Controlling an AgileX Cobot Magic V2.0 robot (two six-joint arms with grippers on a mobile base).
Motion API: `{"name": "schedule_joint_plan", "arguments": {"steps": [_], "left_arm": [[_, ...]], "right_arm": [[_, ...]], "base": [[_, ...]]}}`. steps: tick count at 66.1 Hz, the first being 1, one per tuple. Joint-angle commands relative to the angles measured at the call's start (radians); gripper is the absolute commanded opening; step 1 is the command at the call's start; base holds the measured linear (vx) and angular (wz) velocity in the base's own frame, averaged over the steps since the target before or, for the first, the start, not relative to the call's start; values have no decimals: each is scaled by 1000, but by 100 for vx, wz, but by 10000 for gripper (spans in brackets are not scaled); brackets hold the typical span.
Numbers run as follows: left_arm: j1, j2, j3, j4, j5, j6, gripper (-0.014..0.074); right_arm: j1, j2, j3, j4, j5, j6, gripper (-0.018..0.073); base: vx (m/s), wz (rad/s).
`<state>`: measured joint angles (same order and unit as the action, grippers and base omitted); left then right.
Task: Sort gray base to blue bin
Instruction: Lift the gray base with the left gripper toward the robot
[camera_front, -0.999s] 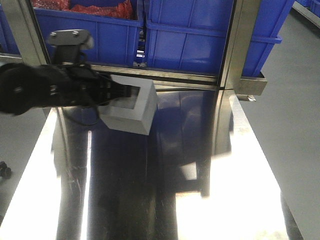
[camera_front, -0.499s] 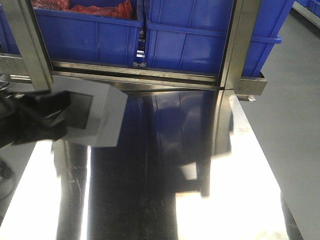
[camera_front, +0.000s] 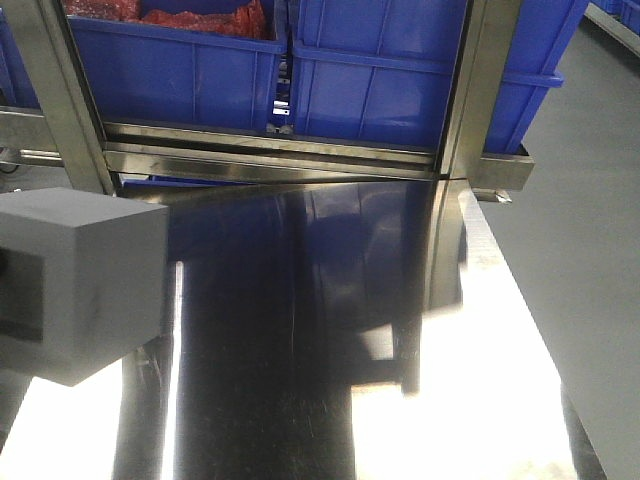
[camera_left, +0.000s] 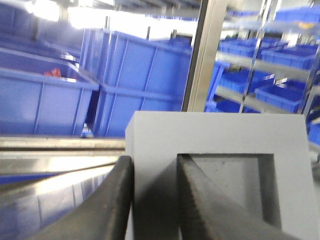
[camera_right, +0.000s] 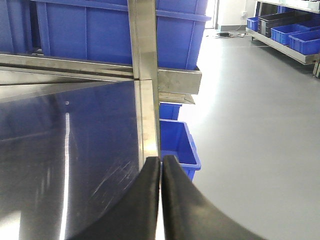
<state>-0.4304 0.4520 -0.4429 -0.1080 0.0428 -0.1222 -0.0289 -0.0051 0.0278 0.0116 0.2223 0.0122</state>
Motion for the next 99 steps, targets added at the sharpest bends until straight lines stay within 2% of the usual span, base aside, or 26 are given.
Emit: {"name": "schedule_joint_plan", "arguments": {"steps": [1,99], "left_arm": [[-5,-42,-18,-5,-116,-4,-8],[-5,-48,-15,-5,-111,-4,-8]], "right_arm": [[-3,18,2,-5,-72,-12,-5],[-3,18,2,-5,-72,-12,-5]], "base": [[0,0],[0,0]]}}
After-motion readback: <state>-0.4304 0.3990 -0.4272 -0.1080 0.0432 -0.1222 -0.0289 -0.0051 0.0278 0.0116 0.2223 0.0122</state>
